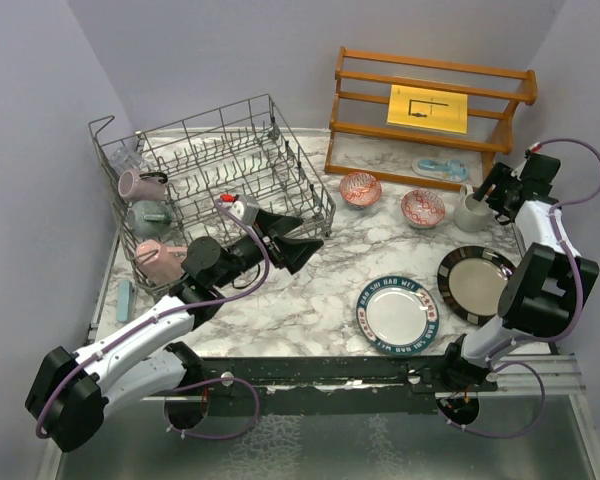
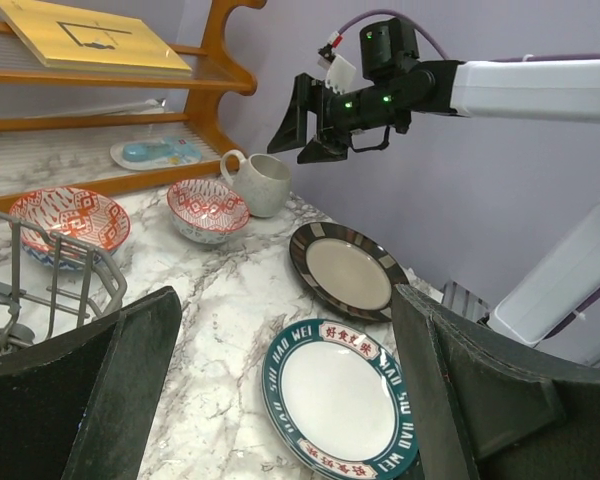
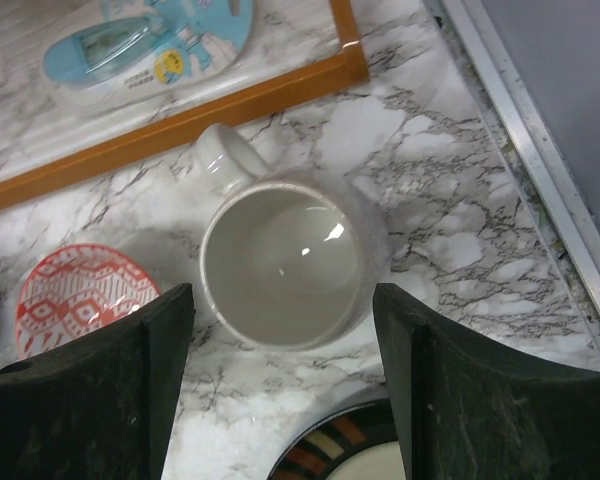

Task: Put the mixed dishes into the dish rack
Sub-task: Pick up the cup at the center of the board.

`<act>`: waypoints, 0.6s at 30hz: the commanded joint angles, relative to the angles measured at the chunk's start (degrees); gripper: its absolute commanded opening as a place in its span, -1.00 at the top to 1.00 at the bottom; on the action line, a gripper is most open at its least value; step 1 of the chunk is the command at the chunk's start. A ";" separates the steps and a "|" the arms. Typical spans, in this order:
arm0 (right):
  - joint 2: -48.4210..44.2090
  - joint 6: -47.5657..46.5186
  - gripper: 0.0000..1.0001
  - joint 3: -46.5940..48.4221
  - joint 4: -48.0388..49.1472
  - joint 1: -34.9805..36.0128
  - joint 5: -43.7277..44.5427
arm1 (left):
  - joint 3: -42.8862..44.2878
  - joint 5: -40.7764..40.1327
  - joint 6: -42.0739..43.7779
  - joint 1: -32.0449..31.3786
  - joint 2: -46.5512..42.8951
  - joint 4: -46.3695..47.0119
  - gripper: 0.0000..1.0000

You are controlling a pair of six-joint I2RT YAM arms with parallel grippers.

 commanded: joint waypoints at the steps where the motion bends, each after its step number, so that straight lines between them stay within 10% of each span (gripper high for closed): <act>1: 3.43 3.12 -0.40 3.50 0.21 -0.42 6.68 | -0.39 -1.75 0.76 -0.09 -1.35 0.71 -0.77; 18: 11.92 2.47 0.26 2.97 3.19 -1.21 9.18 | -0.24 -2.43 0.36 -0.11 0.42 1.56 -0.77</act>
